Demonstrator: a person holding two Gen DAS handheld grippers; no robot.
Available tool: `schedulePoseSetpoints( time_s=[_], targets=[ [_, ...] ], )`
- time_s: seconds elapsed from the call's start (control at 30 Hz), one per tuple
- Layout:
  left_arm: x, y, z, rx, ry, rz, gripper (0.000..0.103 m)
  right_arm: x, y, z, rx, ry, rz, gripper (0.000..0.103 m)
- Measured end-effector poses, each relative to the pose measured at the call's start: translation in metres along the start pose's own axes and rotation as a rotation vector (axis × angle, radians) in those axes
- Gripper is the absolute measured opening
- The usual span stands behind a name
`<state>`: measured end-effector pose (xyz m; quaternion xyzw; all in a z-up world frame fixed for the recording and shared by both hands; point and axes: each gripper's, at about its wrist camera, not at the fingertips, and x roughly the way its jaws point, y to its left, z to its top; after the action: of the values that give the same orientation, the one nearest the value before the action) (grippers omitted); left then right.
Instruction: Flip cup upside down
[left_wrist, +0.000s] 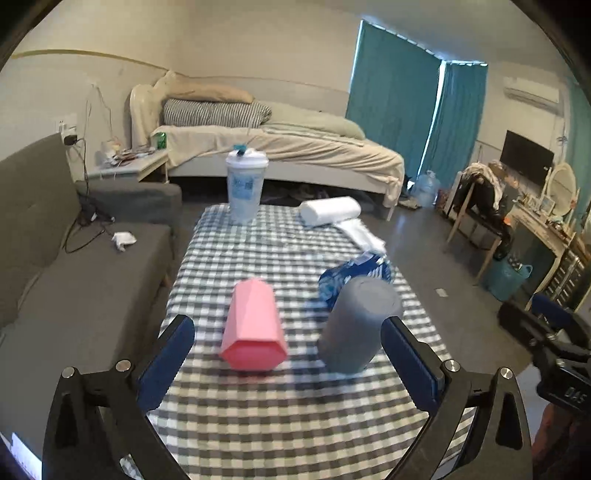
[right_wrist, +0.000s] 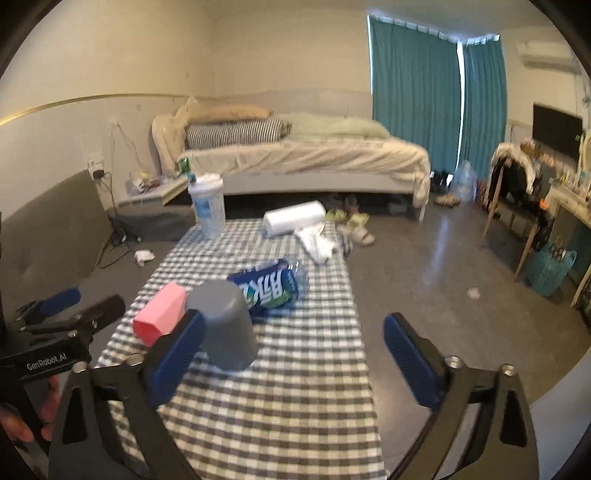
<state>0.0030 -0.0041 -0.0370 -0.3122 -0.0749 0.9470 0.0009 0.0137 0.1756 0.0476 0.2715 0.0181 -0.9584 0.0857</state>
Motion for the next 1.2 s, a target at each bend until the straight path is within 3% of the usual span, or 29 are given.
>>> schedulePoseSetpoints(
  time_s=[0.37, 1.2],
  targets=[
    [-0.012, -0.007, -0.002, 0.054, -0.059, 0.005, 0.103, 0.008, 0.003, -0.008, -0.01, 0.013, -0.008, 0.103],
    [-0.011, -0.01, -0.004, 0.067, -0.039, 0.006, 0.103, 0.01, 0.004, -0.007, -0.011, 0.034, -0.016, 0.103]
  ],
)
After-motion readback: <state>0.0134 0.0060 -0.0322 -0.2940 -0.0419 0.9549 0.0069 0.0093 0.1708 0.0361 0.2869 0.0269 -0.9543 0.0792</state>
